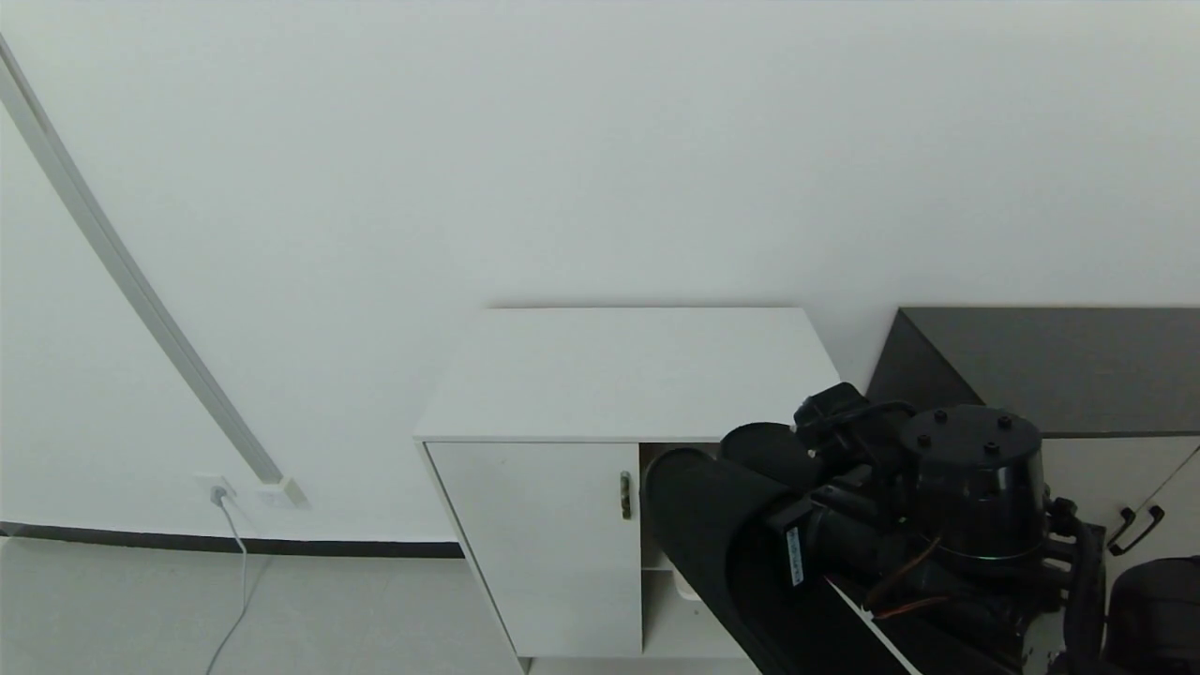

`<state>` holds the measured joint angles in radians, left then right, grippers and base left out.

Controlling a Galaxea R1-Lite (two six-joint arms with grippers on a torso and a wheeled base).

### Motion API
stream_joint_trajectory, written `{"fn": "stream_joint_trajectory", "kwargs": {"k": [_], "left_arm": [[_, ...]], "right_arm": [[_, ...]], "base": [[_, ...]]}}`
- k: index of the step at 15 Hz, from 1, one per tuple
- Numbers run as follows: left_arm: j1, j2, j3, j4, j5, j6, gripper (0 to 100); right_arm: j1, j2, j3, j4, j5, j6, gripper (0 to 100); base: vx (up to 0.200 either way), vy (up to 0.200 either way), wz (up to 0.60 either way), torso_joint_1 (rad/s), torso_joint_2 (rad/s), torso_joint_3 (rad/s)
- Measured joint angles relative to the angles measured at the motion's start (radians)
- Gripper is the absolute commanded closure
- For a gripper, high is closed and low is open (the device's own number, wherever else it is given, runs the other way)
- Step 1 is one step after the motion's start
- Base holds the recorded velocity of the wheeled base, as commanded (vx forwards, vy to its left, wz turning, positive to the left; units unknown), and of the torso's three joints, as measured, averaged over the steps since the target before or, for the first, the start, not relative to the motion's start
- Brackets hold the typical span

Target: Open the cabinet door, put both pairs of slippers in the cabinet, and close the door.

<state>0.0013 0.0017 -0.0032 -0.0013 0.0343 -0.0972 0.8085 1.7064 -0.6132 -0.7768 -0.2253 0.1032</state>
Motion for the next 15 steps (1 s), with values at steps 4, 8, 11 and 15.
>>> {"fn": "stream_joint_trajectory", "kwargs": {"k": [4,8,11,15], "left_arm": [[0.0,0.0,0.0,0.0,0.001,0.001,100],[0.0,0.0,0.0,0.0,0.0,0.001,100],[0.0,0.0,0.0,0.0,0.001,0.001,100],[0.0,0.0,0.0,0.0,0.0,0.001,100]], "right_arm": [[0.004,0.004,0.009,-0.014,0.0,-0.002,100],[0.006,0.005,0.01,-0.016,0.0,-0.002,100],[0.006,0.005,0.011,-0.016,0.0,-0.002,100],[0.007,0.005,0.014,-0.016,0.0,-0.002,100]], "base": [[0.0,0.0,0.0,-0.116,0.27,0.148],[0.0,0.0,0.0,-0.156,0.34,0.189],[0.0,0.0,0.0,-0.17,0.36,0.19],[0.0,0.0,0.0,-0.166,0.37,0.216]]}}
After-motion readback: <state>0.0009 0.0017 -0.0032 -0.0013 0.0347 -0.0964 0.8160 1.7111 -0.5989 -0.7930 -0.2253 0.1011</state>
